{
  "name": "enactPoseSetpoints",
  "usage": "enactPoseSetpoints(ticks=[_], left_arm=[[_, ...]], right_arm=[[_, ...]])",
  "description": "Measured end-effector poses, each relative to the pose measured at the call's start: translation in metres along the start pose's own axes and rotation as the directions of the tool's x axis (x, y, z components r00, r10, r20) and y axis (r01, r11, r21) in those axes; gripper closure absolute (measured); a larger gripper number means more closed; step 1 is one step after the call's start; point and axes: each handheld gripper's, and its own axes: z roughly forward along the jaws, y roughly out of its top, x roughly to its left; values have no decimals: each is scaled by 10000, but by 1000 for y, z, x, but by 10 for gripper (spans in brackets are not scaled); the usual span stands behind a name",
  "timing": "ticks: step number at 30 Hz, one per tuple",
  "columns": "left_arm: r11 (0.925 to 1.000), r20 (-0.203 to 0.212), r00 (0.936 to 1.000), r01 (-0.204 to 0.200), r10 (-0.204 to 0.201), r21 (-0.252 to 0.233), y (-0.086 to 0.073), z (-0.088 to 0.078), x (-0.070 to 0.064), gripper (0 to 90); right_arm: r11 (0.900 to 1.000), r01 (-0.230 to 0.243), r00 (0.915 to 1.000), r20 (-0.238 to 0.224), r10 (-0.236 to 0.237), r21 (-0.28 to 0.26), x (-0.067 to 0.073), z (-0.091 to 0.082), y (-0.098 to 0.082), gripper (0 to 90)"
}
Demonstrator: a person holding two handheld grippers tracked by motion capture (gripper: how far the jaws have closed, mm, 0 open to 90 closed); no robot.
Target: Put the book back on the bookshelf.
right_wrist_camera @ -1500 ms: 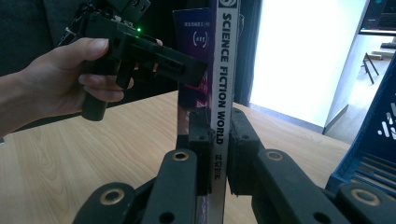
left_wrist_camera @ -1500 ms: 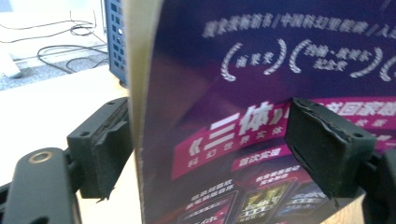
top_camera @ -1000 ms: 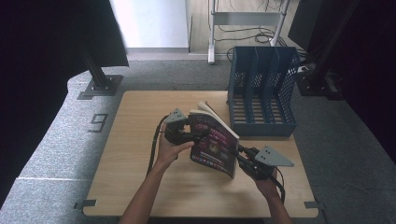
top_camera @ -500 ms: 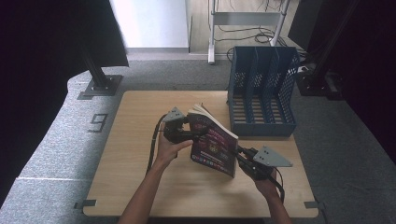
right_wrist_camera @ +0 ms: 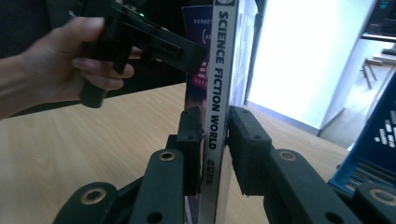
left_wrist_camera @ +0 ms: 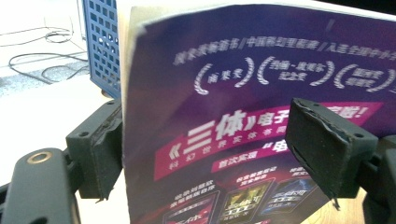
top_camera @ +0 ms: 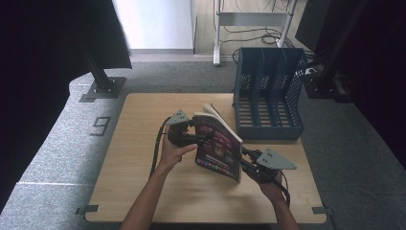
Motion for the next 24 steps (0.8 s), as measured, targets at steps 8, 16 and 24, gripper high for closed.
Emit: enactPoseSetpoints(ticks=[8,16,24], left_arm=[[9999,-70,9999,99,-99,-43,0,1,6,157],[9994,194,9997,-172,178,-300,5,0,2,155],[9991,339,9989,-320,329,-283,7,0,-2,166]], right_arm=[[9997,148,9992,371,-154,171,1,6,3,802],[9998,215,9998,-58,-214,29,0,1,1,809],[9991,397,9992,-10,-397,125,0,3,4,722]])
